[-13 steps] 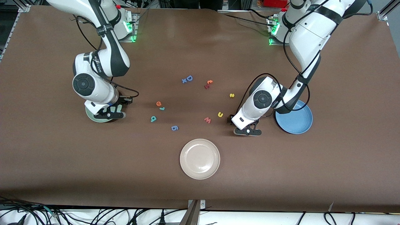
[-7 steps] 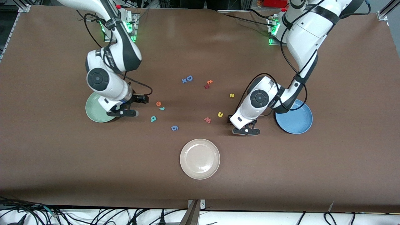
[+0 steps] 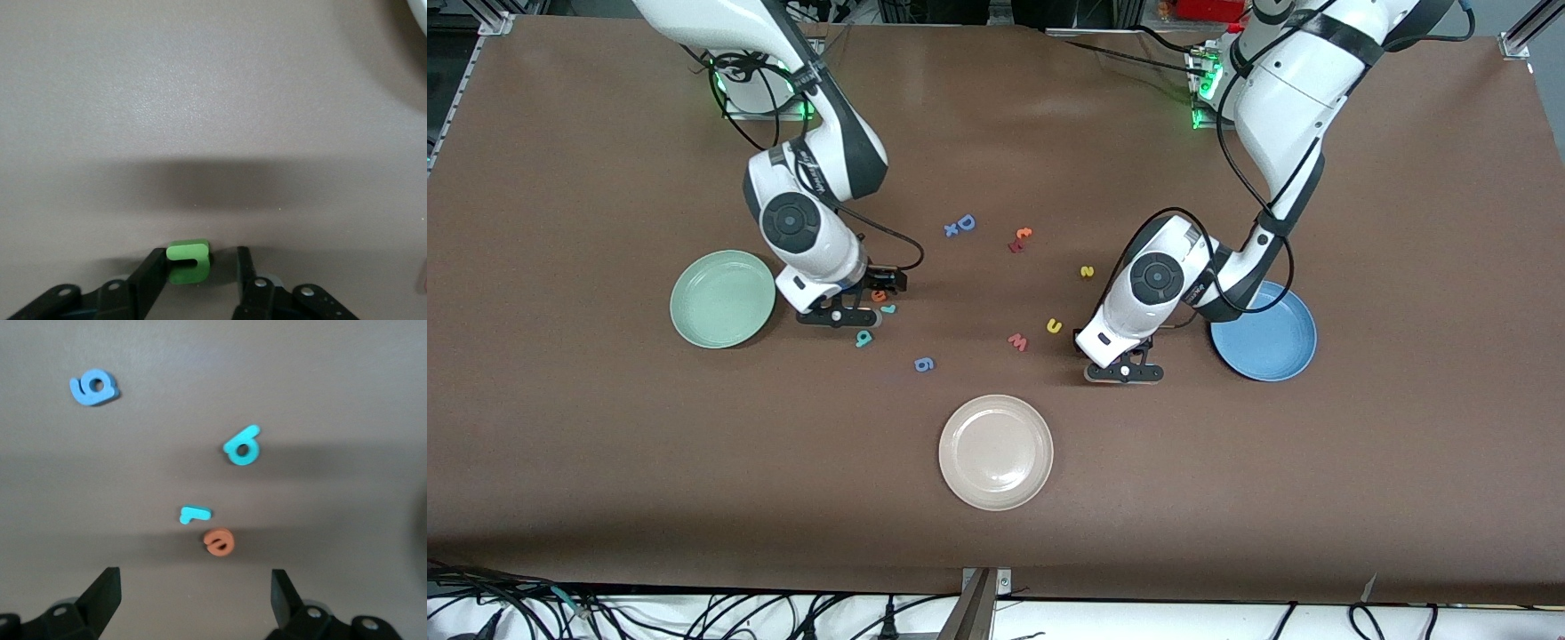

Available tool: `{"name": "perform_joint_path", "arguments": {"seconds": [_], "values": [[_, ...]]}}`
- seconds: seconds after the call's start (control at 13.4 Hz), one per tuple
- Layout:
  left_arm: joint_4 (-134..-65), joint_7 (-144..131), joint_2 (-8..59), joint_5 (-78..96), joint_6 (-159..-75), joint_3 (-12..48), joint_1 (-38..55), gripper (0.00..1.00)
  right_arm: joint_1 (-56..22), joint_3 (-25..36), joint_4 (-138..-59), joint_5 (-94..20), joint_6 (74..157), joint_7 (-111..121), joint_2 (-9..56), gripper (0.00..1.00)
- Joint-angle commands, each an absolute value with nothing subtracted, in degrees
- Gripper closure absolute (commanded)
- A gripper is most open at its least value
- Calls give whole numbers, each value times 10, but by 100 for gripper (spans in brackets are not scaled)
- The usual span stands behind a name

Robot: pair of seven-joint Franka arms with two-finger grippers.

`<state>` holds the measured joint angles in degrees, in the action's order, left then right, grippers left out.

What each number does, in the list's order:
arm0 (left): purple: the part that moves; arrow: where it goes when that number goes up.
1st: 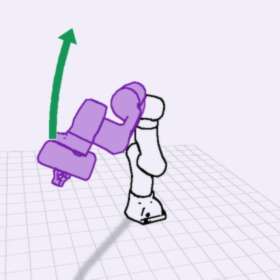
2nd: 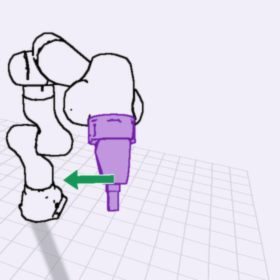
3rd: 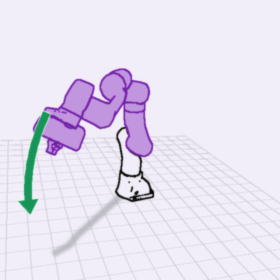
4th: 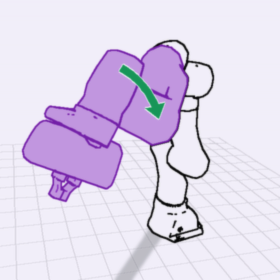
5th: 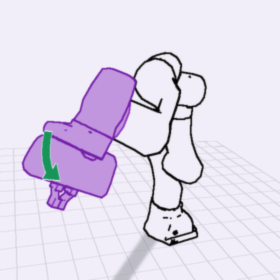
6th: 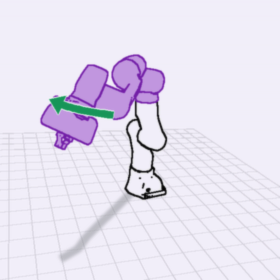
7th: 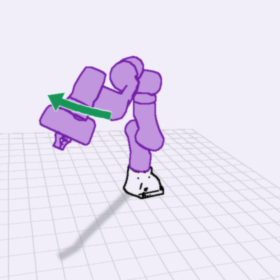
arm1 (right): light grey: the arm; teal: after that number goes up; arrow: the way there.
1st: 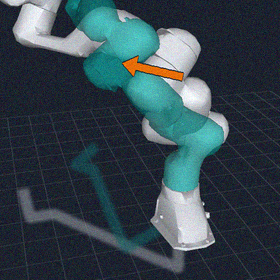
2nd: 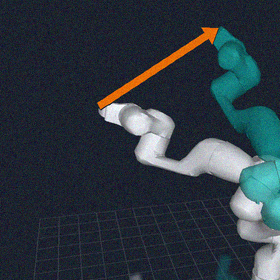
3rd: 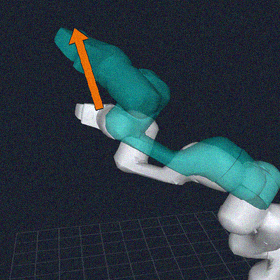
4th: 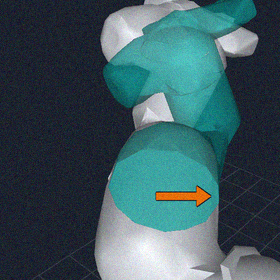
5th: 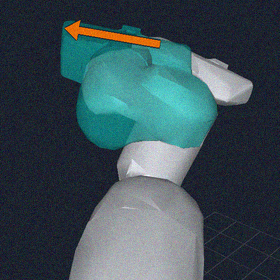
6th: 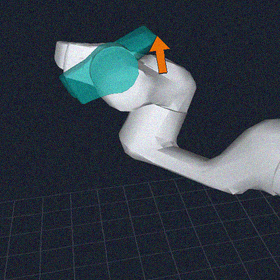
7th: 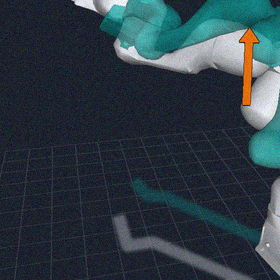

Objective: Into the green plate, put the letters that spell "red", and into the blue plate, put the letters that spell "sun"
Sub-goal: 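Carry the orange letter to the green plate while the left gripper carries the green u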

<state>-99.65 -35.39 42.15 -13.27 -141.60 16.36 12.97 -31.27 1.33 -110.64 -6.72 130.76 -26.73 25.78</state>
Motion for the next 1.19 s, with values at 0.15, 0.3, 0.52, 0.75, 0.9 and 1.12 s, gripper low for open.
{"name": "perform_joint_path", "arguments": {"seconds": [0.15, 0.3, 0.52, 0.75, 0.9, 1.12], "values": [[-985, -368, 431, -152, -1409, 156, 137, 81, -329, 15, -1149, -77, 1389, -258, 283, 2], [-985, -368, 431, -152, -1409, 156, 137, 87, -330, 15, -1183, -76, 1447, -243, 285, 2], [-984, -363, 417, -152, -1388, 156, 127, 90, -330, 15, -1200, -76, 1473, -236, 287, 2], [-983, -302, 378, -149, -1262, 161, 92, 90, -327, 16, -1201, -77, 1449, -232, 287, 14], [-983, -287, 366, -145, -1198, 162, 75, 89, -327, 16, -1201, -77, 1449, -229, 287, 35], [-983, -225, 347, -143, -1117, 163, 48, 88, -327, 16, -1200, -77, 1449, -206, 287, 62]]}}
